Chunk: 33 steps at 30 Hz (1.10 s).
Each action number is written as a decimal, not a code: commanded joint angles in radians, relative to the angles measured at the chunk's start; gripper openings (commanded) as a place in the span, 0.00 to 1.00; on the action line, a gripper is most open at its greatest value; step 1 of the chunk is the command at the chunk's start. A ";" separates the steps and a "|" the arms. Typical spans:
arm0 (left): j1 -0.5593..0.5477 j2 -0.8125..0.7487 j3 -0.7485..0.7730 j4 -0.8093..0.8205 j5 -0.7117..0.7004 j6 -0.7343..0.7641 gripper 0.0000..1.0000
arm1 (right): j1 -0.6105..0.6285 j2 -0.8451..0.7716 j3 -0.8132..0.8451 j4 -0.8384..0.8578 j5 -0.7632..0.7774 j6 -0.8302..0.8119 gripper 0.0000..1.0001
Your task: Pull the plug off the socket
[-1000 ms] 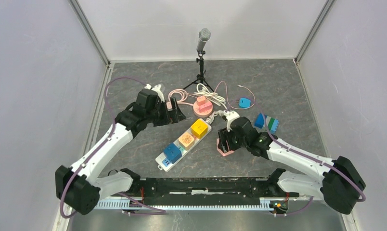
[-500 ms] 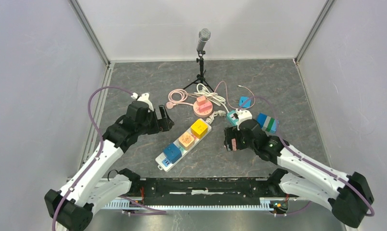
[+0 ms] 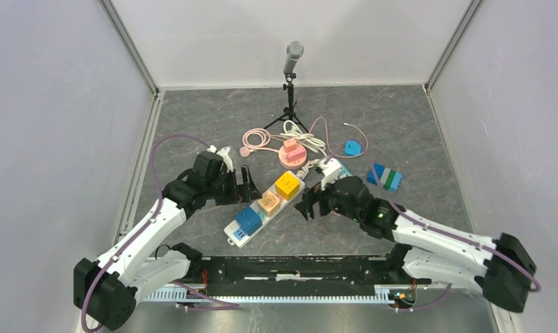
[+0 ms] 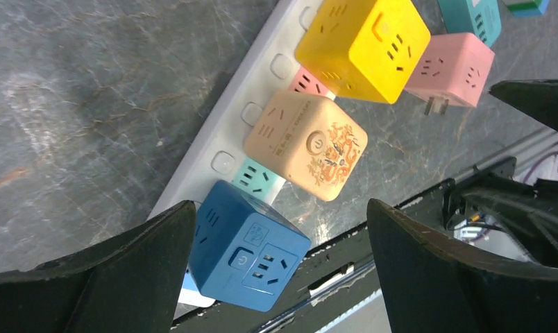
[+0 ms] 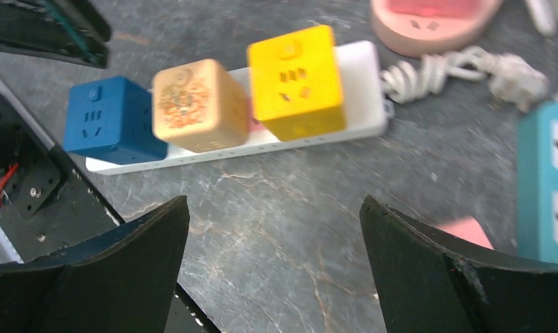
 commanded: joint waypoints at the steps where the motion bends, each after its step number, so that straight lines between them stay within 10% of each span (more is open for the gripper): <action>1: -0.001 -0.001 -0.036 0.117 0.101 0.001 0.98 | 0.111 0.149 0.146 0.128 0.153 -0.172 0.96; 14: -0.004 0.025 -0.138 0.264 0.035 -0.104 0.97 | 0.145 0.472 0.397 0.042 0.423 -0.350 0.98; 33: -0.004 0.109 -0.108 0.316 0.095 -0.097 0.92 | -0.019 0.668 0.510 -0.130 -0.036 -0.403 0.86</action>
